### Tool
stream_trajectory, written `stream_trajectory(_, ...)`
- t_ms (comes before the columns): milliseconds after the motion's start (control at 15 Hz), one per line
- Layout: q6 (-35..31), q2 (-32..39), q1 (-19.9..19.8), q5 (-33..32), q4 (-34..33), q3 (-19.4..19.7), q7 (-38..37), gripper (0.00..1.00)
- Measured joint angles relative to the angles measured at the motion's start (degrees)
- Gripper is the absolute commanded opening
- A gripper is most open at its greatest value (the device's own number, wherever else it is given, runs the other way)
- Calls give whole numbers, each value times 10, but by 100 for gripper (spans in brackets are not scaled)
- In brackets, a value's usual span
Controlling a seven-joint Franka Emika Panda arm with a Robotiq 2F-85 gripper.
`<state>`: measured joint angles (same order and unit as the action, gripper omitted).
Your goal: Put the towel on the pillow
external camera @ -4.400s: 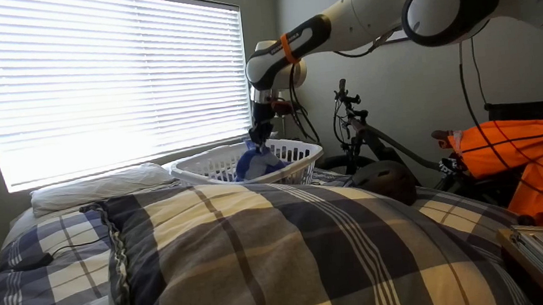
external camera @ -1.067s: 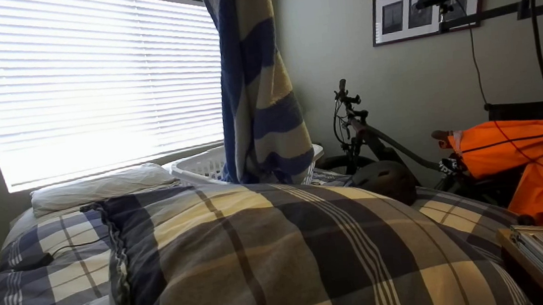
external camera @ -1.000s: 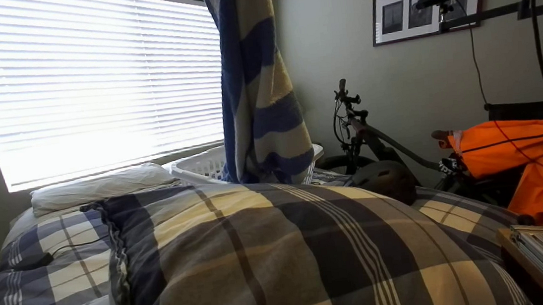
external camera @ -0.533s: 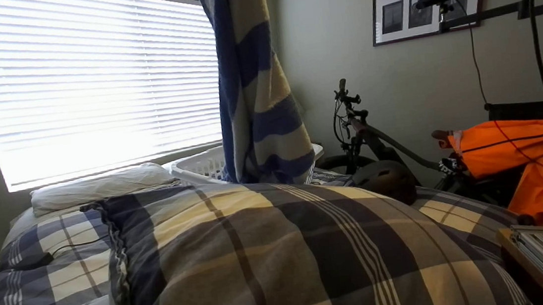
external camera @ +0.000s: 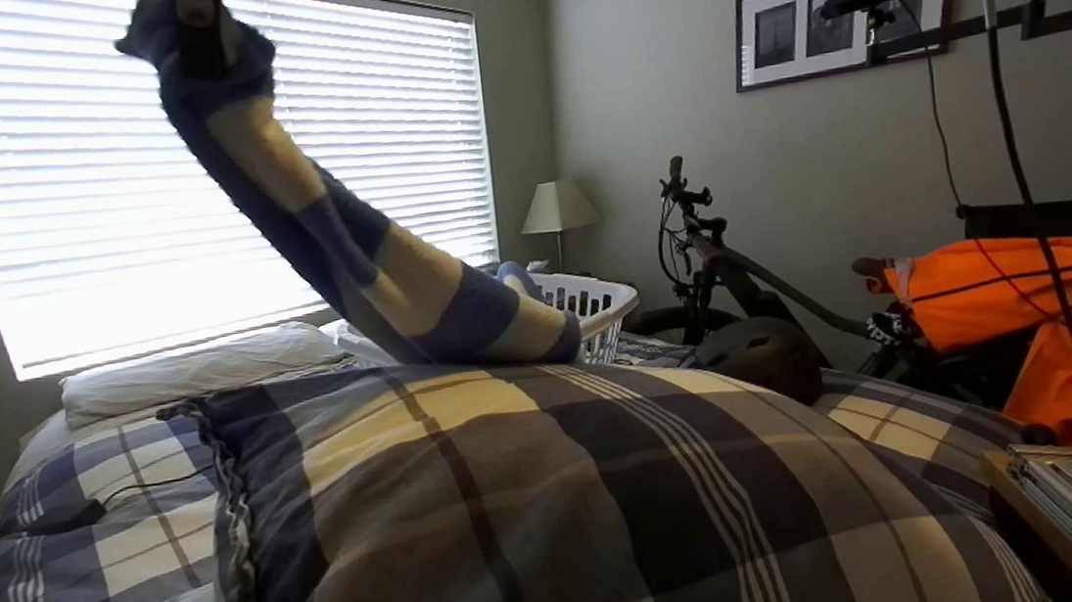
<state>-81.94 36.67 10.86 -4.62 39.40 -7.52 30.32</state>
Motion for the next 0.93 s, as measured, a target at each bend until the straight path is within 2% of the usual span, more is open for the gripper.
stream_trajectory(533,-180,2,-30,99,104,-52,36,4)
stream_trajectory(933,-279,-69,-46,185,252,-112,92,4)
